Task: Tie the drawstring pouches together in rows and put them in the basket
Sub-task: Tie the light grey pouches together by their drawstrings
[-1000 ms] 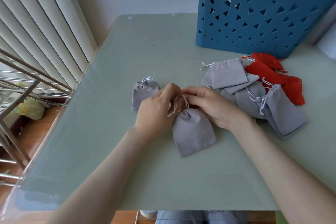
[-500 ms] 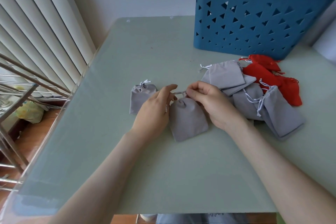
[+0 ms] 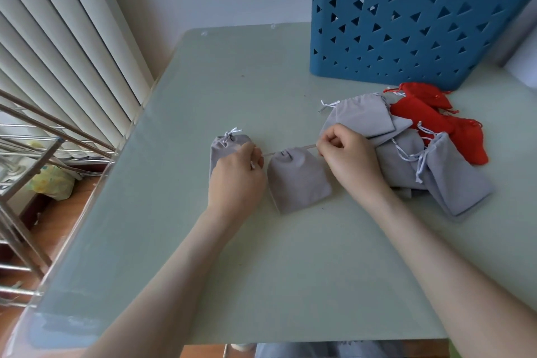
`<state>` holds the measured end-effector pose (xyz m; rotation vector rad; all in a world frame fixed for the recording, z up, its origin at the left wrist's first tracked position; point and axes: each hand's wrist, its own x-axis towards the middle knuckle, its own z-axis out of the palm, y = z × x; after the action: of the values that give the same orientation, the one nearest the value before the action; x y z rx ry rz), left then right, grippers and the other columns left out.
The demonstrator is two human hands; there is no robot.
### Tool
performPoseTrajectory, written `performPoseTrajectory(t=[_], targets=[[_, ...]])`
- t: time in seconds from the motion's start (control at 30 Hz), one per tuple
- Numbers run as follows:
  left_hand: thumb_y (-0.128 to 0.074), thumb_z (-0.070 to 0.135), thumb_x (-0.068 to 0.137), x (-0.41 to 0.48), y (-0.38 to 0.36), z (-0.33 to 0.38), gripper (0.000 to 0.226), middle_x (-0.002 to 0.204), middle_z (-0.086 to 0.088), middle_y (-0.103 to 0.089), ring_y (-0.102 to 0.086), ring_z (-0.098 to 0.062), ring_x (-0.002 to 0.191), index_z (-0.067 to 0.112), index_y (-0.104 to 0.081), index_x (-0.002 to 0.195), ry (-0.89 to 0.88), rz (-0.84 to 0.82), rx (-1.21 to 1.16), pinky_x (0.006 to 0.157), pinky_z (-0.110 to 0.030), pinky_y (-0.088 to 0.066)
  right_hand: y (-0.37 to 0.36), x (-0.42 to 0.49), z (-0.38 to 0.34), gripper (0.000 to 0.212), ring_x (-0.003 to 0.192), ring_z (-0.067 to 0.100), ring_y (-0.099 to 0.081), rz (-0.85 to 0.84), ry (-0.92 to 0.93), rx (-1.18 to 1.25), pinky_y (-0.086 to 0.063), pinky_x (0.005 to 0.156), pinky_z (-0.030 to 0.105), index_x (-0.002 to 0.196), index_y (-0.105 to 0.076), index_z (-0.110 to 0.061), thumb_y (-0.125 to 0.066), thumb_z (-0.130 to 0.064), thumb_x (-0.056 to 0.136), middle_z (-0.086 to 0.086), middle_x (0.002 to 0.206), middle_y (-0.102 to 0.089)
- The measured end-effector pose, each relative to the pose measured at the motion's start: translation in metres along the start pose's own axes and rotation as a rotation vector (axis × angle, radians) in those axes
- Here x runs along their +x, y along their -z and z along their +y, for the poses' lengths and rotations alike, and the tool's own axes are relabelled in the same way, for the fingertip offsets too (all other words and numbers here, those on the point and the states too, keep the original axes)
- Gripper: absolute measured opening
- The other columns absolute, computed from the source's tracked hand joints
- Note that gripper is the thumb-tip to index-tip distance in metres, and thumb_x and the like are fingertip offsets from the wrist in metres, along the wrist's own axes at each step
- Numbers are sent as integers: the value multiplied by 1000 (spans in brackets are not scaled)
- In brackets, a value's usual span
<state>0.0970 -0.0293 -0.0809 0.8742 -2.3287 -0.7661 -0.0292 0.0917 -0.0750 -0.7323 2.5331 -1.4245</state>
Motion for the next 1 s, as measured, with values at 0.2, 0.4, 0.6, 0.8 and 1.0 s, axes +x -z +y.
performPoseTrajectory(t=[0.2, 0.4, 0.6, 0.8, 1.0], targets=[[-37, 36, 89, -5, -1, 3, 36, 54, 6, -51, -51, -21, 58, 13, -59, 73, -185, -154, -149, 60, -41, -44, -1, -5, -8, 29, 116, 11, -41, -80, 295, -22, -26, 100, 13, 115, -66, -24, -57, -20, 88, -5, 119, -51], [-54, 22, 93, -6, 2, 6, 16, 61, 4, -57, -51, -11, 57, 15, -59, 79, -214, -128, -310, 58, -26, -41, -2, -13, -13, 19, 102, -1, -51, -416, 285, 23, -36, 88, 16, 100, -68, -35, -58, -21, 93, -10, 100, -65], [-54, 7, 95, -2, 10, 16, 21, 49, 12, -50, -40, -5, 42, 12, -50, 75, 112, -224, -781, 42, -15, -29, -4, -14, -11, 12, 92, 1, -57, -421, 270, -4, -43, 85, 28, 80, -64, -46, -55, -53, 78, -17, 84, -64], [-49, 4, 95, 5, 15, 17, 18, 59, 3, -60, -44, -9, 44, 9, -52, 79, 202, -278, -1060, 41, -18, -32, 2, -16, -16, 12, 52, 0, -45, -479, 252, 211, -34, 58, 15, 89, -70, -17, -59, -17, 93, -11, 62, -56], [-53, 0, 93, 3, 9, 14, 15, 69, 1, -64, -45, -11, 49, 9, -56, 82, 153, -242, -918, 49, -21, -38, 2, -15, -15, 11, 60, 11, -47, -479, 161, 438, -38, 61, 21, 84, -67, -15, -60, -13, 92, -3, 65, -59]])
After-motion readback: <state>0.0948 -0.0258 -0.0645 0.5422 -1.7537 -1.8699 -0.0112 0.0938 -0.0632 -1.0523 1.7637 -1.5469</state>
